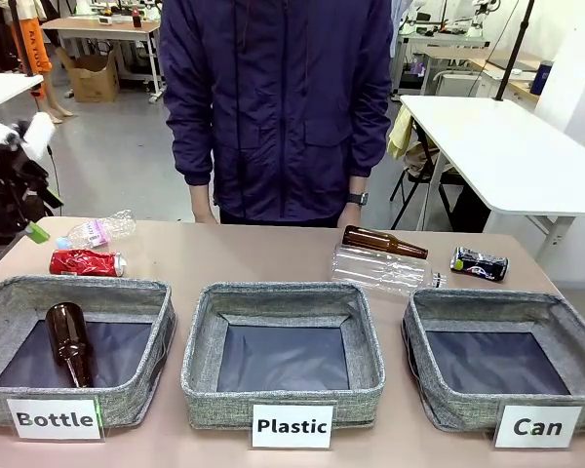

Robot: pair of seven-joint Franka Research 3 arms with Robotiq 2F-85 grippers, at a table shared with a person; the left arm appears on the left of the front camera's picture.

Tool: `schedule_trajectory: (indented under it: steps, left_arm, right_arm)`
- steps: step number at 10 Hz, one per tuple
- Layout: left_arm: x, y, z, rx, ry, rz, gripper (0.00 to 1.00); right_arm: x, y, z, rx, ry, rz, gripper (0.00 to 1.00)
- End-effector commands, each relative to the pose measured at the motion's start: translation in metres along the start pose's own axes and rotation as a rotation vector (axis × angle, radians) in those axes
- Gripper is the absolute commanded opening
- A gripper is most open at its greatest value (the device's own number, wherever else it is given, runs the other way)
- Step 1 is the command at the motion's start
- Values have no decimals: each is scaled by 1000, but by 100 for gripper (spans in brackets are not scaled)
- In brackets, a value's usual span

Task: Sort the can waste into the basket.
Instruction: Pick up the can waste from the table and place it in the right Fabric basket.

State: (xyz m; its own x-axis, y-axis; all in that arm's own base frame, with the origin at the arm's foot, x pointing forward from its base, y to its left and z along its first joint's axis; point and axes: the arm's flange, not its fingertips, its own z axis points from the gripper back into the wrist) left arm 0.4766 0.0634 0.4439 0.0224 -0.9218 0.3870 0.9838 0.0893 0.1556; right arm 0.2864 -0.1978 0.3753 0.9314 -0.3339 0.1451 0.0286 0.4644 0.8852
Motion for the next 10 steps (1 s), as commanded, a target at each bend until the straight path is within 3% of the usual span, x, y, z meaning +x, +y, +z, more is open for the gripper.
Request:
schedule_trajectory:
  steps: [1,3,4,5,10]
  left_arm:
    - [4,6,-16,-16,62,-13,100]
    - [4,11,-29,-32,114,3,100]
    - [5,13,-27,26,103,93,100]
    - [3,7,-31,-34,70,-24,100]
    - [1,21,-38,-52,95,-15,100]
  right_arm:
    - [0,1,2,12,-7,13,100]
    - [0,1,2,12,-7,13,100]
    - [0,1,2,12,-7,13,100]
    - [0,1,2,12,-7,13,100]
    - [0,1,2,12,-7,13,100]
